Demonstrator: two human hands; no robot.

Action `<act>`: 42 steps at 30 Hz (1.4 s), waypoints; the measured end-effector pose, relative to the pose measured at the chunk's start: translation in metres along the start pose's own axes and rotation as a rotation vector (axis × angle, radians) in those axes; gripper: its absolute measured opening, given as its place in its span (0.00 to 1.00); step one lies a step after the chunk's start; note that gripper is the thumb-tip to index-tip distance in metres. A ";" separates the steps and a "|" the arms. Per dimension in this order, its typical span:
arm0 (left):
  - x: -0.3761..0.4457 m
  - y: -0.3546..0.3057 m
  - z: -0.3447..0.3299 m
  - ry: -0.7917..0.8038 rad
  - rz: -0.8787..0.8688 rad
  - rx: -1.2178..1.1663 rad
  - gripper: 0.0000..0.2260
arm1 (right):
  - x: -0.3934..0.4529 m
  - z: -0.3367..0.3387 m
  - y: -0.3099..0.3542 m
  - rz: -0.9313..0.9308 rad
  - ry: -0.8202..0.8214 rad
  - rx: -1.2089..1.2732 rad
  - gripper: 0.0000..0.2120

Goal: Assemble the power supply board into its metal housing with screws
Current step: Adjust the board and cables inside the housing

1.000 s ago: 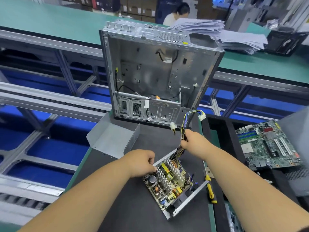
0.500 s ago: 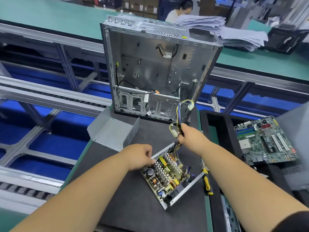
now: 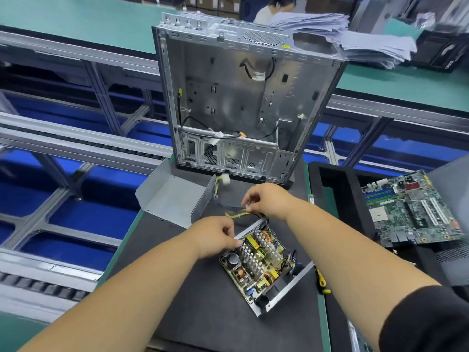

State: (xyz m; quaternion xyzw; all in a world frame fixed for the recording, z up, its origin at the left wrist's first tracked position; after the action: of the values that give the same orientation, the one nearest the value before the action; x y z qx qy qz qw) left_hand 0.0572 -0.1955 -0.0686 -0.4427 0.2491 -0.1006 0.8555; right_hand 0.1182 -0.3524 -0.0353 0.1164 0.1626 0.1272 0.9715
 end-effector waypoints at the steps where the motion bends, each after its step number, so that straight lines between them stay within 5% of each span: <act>1: -0.001 0.000 0.000 -0.005 0.007 -0.005 0.13 | 0.002 -0.002 0.006 0.014 0.018 -0.028 0.07; 13: 0.001 -0.016 -0.034 -0.013 0.027 0.036 0.17 | 0.002 0.003 0.043 0.110 0.004 -0.023 0.11; 20: 0.016 -0.039 0.027 -0.438 -0.220 0.100 0.07 | -0.038 0.038 -0.036 -0.240 -0.246 0.185 0.14; 21: 0.021 -0.043 0.029 -0.437 -0.266 0.139 0.03 | -0.043 0.036 -0.044 -0.285 -0.232 0.147 0.13; 23: 0.034 -0.045 0.023 -0.342 -0.267 0.235 0.10 | -0.053 0.030 -0.057 -0.365 -0.175 0.023 0.11; 26: 0.046 -0.034 0.005 -0.164 -0.122 0.236 0.14 | -0.066 0.018 -0.064 -0.431 -0.073 -0.138 0.11; 35: 0.036 -0.015 -0.006 -0.082 -0.108 0.217 0.19 | -0.077 0.010 -0.071 -0.432 -0.051 -0.155 0.19; 42: 0.004 -0.024 0.038 -0.278 -0.329 0.128 0.20 | -0.066 0.017 -0.055 -0.363 -0.178 -0.118 0.14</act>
State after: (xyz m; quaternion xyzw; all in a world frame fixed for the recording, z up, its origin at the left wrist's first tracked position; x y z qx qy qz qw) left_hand 0.0812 -0.1843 -0.0321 -0.4317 0.0466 -0.1924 0.8800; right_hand 0.0755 -0.4260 -0.0154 0.0388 0.0868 -0.0516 0.9941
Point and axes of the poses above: each hand's wrist, its own x-axis towards the middle knuckle, its own z-axis out of the back of the hand, y = z × x, the point moved 6 cm from there along x, towards the middle knuckle, and after that the axes turned 12 degrees about -x, right-handed, at the moved point
